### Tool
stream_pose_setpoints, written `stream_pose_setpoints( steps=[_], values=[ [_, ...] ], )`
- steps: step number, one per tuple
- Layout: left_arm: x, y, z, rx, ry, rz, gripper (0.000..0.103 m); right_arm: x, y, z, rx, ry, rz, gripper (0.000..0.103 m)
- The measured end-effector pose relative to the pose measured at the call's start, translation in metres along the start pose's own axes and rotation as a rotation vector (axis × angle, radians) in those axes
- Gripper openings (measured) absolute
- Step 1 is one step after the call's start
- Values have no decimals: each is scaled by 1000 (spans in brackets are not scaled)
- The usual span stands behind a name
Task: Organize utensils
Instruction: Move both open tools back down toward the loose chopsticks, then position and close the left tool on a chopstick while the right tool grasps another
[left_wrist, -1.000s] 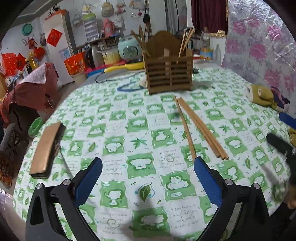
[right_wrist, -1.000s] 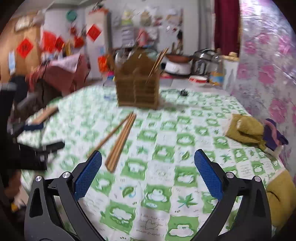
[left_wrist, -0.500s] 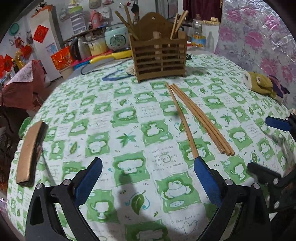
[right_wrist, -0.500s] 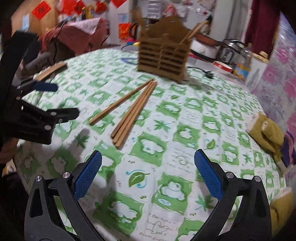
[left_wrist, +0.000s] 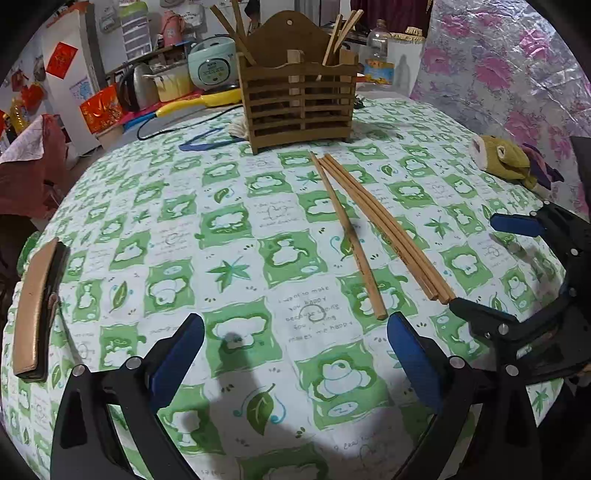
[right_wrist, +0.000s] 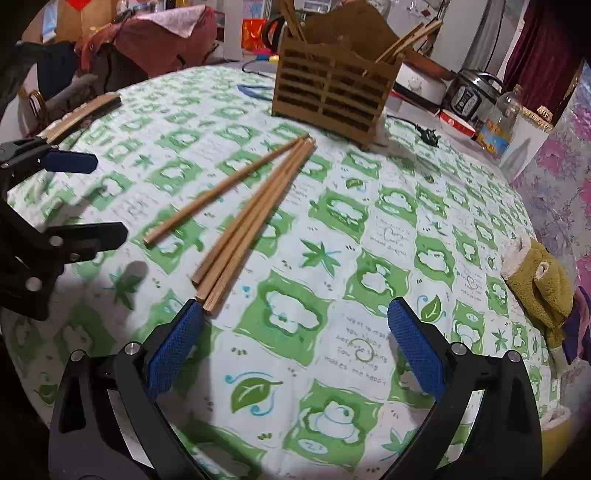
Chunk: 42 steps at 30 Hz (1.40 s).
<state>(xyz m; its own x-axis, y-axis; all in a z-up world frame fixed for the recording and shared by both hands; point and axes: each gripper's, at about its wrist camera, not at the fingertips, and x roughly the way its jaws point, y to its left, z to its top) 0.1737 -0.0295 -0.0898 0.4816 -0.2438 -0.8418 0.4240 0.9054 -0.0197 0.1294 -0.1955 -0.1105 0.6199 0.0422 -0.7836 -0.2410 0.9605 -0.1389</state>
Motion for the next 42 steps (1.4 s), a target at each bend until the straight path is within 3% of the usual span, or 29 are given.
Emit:
stream_pose_setpoints(
  steps=[3,7,11,24,42],
  values=[
    [3,0,1,-2,14,-14,97,3,-32,1,112,-8,-177,92],
    [5,-1,2,1,18,-21,97,-6,-63,-8,268,-71,-4,88],
    [6,-7,2,32,20,-5,97,-7,-67,-10,300,-90,60,88],
    [19,-22,8,87,47,29,97,-7,-75,-12,354,-100,91,88],
    [26,-16,13,56,71,24,97,-4,-78,-13,360,-82,82,88]
  ],
)
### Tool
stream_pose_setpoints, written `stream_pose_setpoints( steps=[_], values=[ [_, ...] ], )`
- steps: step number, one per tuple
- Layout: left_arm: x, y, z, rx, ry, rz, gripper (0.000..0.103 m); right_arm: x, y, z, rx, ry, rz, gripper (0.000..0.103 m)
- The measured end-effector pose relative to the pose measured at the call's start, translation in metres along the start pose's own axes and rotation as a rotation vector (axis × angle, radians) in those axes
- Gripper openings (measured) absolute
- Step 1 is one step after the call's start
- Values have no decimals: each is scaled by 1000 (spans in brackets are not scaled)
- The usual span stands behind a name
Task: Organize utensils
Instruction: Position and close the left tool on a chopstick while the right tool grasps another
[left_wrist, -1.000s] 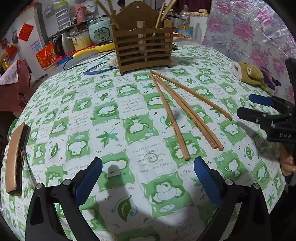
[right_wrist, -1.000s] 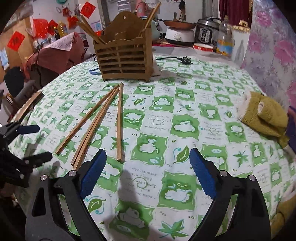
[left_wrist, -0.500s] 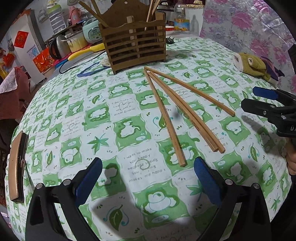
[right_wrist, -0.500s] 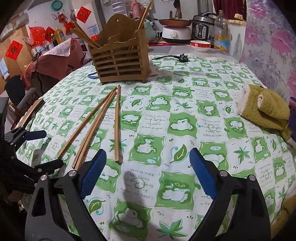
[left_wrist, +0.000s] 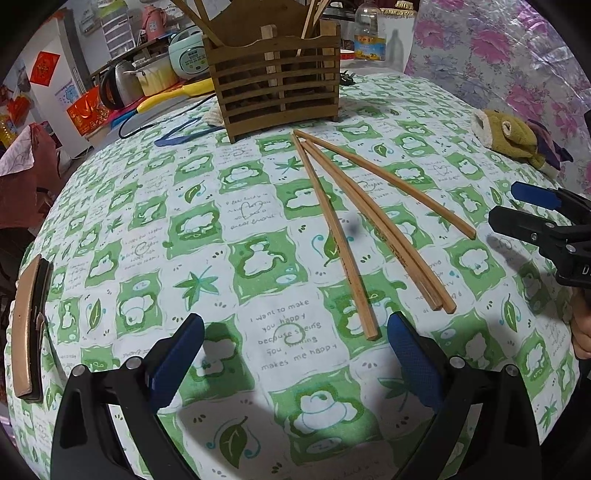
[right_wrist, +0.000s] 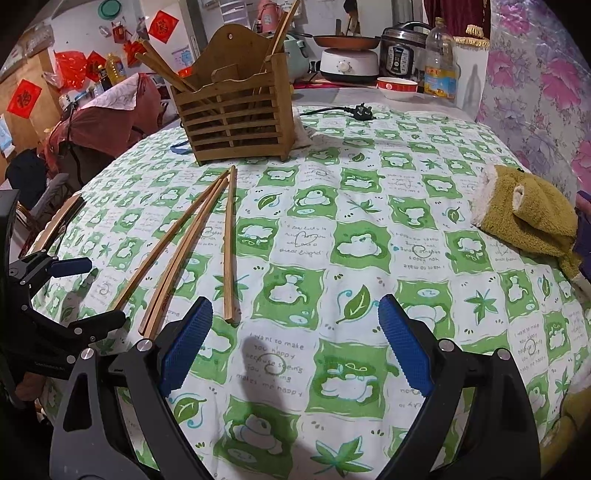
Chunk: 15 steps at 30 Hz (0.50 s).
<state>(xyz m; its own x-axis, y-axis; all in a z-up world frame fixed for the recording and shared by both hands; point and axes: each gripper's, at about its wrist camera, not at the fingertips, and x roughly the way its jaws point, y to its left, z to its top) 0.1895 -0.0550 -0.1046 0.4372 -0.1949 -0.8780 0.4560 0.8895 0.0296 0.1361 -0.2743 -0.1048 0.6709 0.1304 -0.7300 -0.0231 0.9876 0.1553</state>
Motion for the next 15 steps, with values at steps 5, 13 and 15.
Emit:
stream_pose_setpoints(
  steps=[5,13,15],
  values=[
    [0,11,1,-29,-8,62,97,0,-1,0,7,-2,4,89],
    [-4,24,0,-50,-25,148,97,-1,-2,-1,8,-3,9,89],
    [-5,18,0,-21,-36,154,97,0,-2,-1,10,-3,9,89]
  ],
)
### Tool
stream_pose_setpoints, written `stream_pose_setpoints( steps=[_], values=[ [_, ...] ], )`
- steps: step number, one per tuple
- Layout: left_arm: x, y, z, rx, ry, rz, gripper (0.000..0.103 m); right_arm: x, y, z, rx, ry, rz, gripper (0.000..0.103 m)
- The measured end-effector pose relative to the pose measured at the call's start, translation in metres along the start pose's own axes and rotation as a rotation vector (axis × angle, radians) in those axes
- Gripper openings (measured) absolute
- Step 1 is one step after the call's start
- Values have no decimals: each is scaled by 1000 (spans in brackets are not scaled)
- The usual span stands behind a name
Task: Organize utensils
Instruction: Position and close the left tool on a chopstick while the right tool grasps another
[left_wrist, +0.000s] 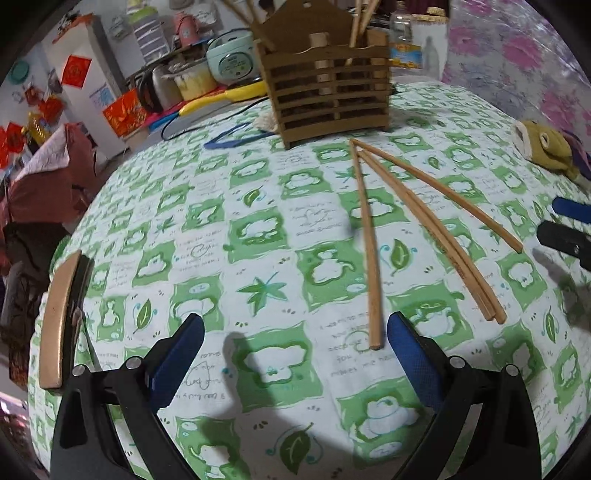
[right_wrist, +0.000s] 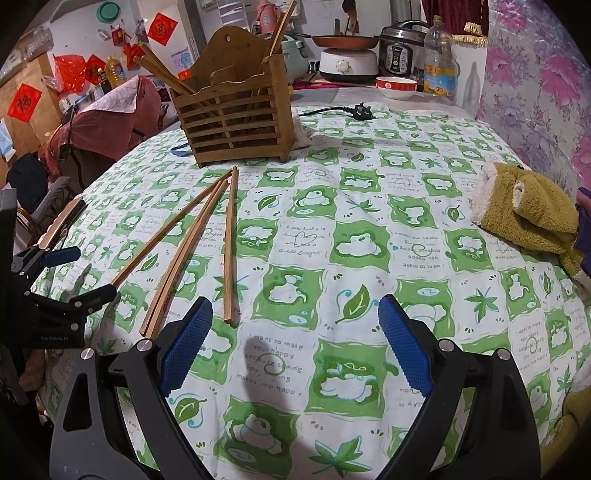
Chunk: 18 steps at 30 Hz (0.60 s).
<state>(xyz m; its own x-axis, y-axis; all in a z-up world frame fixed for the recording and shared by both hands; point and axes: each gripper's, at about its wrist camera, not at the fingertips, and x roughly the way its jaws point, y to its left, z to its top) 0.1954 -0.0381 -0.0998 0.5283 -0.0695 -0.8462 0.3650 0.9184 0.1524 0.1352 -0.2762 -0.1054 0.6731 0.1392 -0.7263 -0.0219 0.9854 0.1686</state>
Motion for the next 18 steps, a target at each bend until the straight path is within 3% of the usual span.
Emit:
stream_pose_setpoints(
  steps=[18],
  values=[
    [-4,-10,0,40,-28,-9,97,0,1,0,0,1,1,88]
  ],
)
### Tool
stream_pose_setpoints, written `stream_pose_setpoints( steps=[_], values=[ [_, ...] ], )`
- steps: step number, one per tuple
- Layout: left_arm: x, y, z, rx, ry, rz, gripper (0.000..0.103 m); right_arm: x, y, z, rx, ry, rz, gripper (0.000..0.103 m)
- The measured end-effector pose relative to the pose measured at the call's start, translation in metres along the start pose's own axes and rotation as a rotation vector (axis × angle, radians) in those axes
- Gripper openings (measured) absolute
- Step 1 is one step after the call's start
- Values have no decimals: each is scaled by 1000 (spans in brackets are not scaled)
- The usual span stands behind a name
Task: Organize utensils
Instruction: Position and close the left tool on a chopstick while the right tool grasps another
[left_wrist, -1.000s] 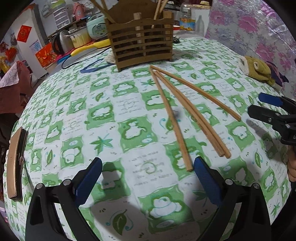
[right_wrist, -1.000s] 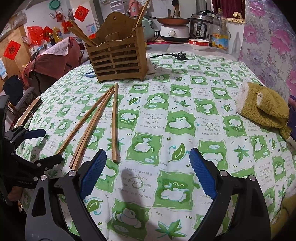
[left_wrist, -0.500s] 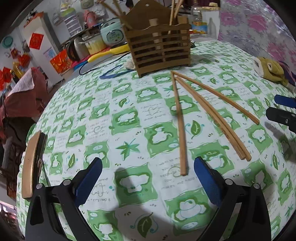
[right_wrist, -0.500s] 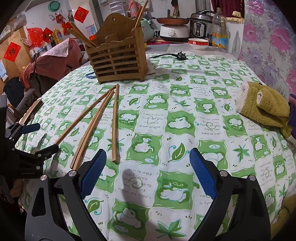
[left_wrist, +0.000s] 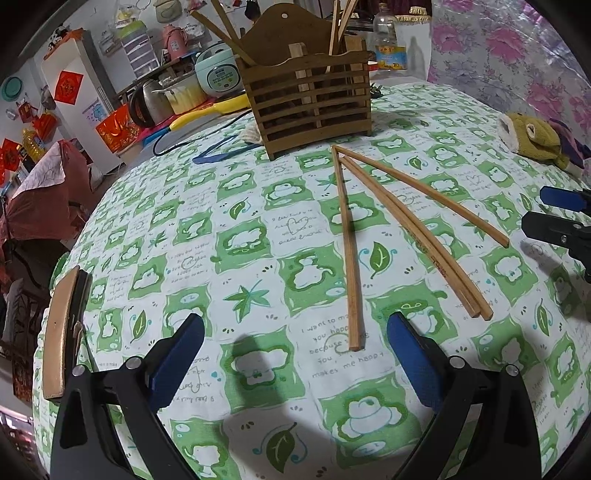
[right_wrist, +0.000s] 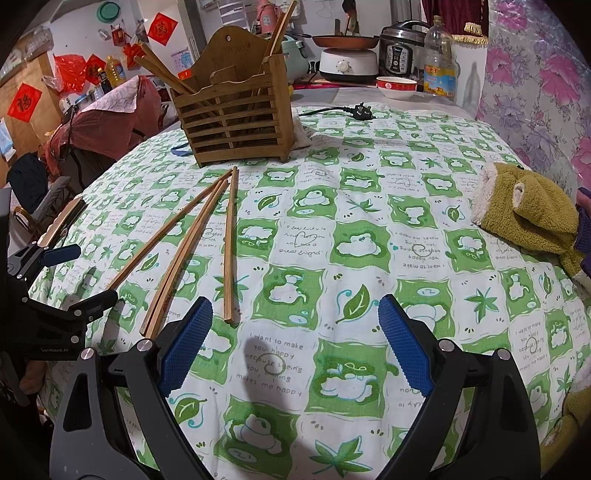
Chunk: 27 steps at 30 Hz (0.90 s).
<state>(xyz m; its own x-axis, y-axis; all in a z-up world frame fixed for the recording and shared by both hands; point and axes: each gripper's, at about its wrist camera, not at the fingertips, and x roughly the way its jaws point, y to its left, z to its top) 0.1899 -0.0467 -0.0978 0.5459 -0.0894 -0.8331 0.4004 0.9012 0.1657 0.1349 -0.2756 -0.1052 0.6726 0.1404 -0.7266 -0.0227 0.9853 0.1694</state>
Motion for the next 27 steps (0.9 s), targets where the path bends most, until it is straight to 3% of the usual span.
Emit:
stream_pose_setpoints(
  steps=[4,11,15,18,21,24,25,27],
  values=[
    [-2,0,-1,0,-5,-12,96,0,0,0,-2,-1,-1,89],
    [1,12,-3,-62,21,-165,66,-2,3,0,-13,-3,3,88],
    [-3,10,-6,-60,25,-240,63,-3,7,0,-32,-5,4,88],
    [-4,6,-9,-43,29,-274,55,-4,8,-1,-39,-11,7,88],
    [-3,4,-9,-41,28,-277,40,-4,7,0,-38,-15,10,88],
    [-3,2,-8,-37,21,-271,18,-6,8,-1,-45,-23,21,81],
    [-3,2,-8,-38,20,-270,6,-6,9,-1,-49,-23,23,77],
    [-4,5,-8,-52,14,-264,5,-6,10,-1,-54,-20,28,70]
  ],
)
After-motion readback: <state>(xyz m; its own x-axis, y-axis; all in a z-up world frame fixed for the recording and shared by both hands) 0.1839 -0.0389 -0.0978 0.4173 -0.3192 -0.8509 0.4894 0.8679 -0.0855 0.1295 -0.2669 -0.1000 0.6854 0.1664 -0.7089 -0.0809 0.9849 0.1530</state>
